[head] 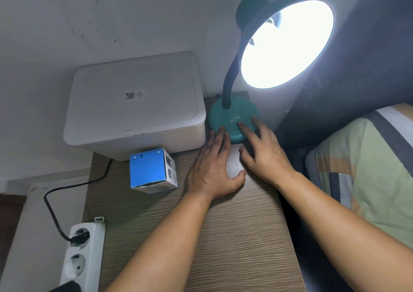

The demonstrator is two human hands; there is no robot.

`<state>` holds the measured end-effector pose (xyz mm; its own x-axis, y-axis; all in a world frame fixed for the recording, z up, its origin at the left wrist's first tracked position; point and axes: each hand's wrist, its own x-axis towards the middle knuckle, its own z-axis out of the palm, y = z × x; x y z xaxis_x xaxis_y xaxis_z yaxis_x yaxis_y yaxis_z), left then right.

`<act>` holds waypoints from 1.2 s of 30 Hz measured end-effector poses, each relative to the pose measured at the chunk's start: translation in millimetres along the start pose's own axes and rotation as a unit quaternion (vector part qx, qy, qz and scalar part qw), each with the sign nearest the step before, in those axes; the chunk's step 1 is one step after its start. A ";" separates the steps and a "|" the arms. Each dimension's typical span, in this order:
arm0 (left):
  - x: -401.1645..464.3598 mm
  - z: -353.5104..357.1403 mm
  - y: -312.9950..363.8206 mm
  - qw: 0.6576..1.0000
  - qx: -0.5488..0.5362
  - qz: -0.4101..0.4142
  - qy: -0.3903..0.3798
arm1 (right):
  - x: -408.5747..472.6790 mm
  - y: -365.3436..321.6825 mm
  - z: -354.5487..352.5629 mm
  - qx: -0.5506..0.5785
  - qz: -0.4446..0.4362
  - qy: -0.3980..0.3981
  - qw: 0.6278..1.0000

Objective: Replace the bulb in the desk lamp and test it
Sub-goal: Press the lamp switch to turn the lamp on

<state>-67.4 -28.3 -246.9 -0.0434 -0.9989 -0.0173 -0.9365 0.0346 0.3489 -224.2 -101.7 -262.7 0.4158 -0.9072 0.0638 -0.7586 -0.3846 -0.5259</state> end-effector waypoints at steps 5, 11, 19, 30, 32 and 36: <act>-0.5 -0.2 -0.2 1.000 0.000 0.001 0.001 | -1.7 -4.8 0.6 0.011 0.009 0.004 1.000; -1.1 1.6 -1.5 1.000 -0.001 0.002 0.004 | -2.1 -4.3 -1.8 0.005 0.004 0.005 1.000; -0.5 5.0 -3.8 1.000 -0.001 0.003 0.005 | 3.7 -0.3 -7.0 0.011 0.011 -0.020 1.000; 2.8 14.5 -11.9 1.000 -0.011 0.006 -0.001 | 9.6 2.1 -9.0 -0.006 -0.005 -0.021 1.000; 2.7 14.5 -11.4 1.000 -0.017 0.003 -0.002 | 10.6 0.6 -9.9 -0.008 0.000 -0.025 1.000; 2.9 13.5 -10.5 1.000 -0.015 0.003 -0.009 | 10.1 -0.7 -11.7 -0.013 0.006 -0.031 0.999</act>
<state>-62.4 -31.2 -263.3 -0.0562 -0.9979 -0.0325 -0.9254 0.0399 0.3768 -225.3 -112.5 -251.8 0.4364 -0.8998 0.0041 -0.7760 -0.3786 -0.5044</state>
